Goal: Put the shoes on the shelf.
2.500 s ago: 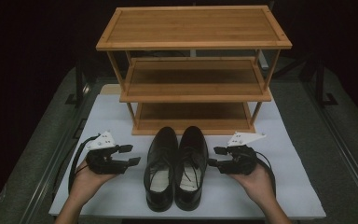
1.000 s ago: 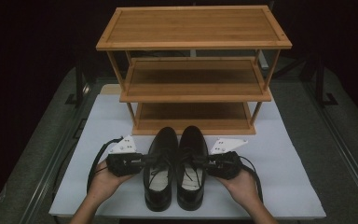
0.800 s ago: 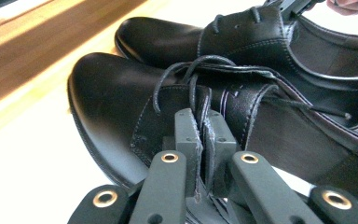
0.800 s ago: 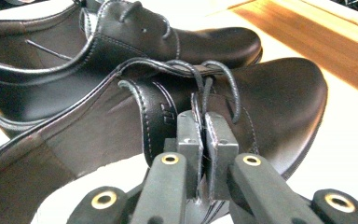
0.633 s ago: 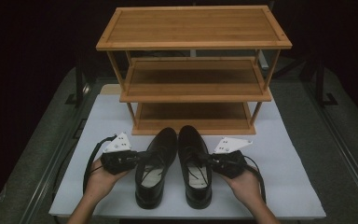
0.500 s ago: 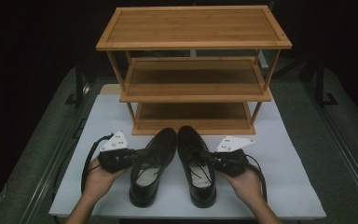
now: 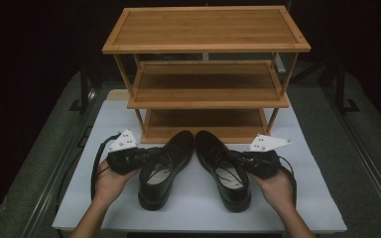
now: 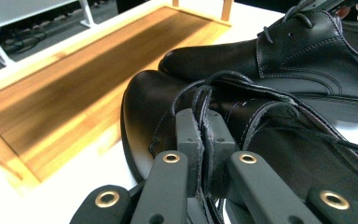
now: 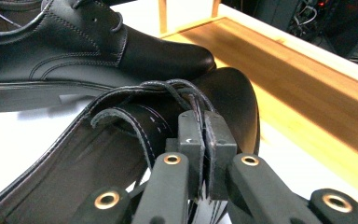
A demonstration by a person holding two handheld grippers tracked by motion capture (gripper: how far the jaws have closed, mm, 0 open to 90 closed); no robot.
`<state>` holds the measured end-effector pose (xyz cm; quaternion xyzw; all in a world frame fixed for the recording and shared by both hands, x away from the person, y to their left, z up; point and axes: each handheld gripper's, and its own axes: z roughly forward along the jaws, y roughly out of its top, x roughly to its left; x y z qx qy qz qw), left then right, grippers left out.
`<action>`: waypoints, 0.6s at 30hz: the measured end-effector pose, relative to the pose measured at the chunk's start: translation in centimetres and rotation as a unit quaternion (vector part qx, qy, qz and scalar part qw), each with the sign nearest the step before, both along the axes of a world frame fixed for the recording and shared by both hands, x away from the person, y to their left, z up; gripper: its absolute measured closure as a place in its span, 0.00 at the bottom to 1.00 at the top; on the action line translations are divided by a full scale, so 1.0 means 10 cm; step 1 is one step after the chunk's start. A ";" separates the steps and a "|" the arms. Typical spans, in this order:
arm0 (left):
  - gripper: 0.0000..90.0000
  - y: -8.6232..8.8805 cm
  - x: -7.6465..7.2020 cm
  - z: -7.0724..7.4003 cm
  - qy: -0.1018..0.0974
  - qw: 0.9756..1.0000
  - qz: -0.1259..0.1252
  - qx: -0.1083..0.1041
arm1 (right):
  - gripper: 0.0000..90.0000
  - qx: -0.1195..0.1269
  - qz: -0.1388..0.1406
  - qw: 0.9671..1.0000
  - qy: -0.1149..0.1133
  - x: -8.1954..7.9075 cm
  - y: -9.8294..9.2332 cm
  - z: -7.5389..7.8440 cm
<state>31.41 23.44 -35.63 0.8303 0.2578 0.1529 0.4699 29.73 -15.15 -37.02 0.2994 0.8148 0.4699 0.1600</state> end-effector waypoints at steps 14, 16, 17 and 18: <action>0.97 -0.48 0.52 -0.05 -0.039 0.998 0.044 -0.012 | 0.97 0.008 -0.050 0.999 -0.017 0.57 -0.18 -0.03; 0.97 -0.54 0.61 -0.09 -0.039 0.998 0.054 -0.019 | 0.97 0.004 -0.055 0.998 -0.018 0.67 -0.15 -0.04; 0.97 -0.57 0.65 -0.11 -0.041 0.998 0.055 -0.015 | 0.97 0.001 -0.058 0.998 -0.021 0.71 -0.14 -0.04; 0.97 -0.60 0.69 -0.13 -0.043 0.997 0.061 -0.017 | 0.97 -0.002 -0.061 0.998 -0.022 0.75 -0.13 -0.05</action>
